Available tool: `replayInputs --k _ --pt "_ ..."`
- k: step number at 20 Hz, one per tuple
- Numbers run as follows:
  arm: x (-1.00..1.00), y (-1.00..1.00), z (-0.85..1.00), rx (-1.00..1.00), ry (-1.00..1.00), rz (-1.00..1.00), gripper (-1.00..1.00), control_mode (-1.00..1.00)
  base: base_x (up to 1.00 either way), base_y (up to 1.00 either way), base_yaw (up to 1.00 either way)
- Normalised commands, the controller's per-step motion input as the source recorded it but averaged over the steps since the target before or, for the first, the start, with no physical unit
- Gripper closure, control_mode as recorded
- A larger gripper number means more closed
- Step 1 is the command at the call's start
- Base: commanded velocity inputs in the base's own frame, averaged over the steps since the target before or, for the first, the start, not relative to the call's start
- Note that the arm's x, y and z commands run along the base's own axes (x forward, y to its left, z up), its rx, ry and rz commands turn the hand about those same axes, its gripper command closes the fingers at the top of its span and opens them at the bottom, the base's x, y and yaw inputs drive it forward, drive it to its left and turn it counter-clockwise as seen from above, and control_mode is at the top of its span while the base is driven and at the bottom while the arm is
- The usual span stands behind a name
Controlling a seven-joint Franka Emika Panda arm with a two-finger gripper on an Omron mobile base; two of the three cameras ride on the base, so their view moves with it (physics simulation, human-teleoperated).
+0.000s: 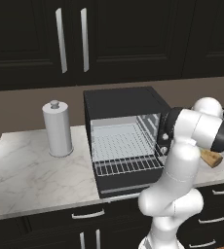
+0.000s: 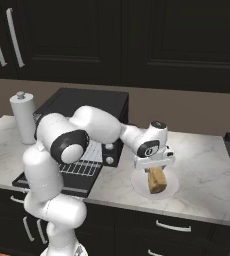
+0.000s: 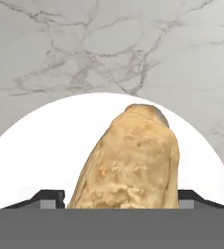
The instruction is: Pull the toaster oven rack outwards. Pick up the baguette from the plate and place it on the toaster oven rack. Close the toaster oven door fully and set the temperature to the lowest setting.
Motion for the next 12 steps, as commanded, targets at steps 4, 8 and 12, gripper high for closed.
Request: replayInputs --k 4,8,12 --pt "-0.83 0.32 0.33 -0.08 -0.35 0.00 1.00 -1.00 0.00 0.00 0.00" --pt "-0.79 0.38 0.72 -0.08 -0.27 0.00 1.00 -1.00 0.00 0.00 0.00" --pt "-0.55 0.56 1.00 -0.12 -0.14 0.00 1.00 -1.00 0.00 0.00 0.00"
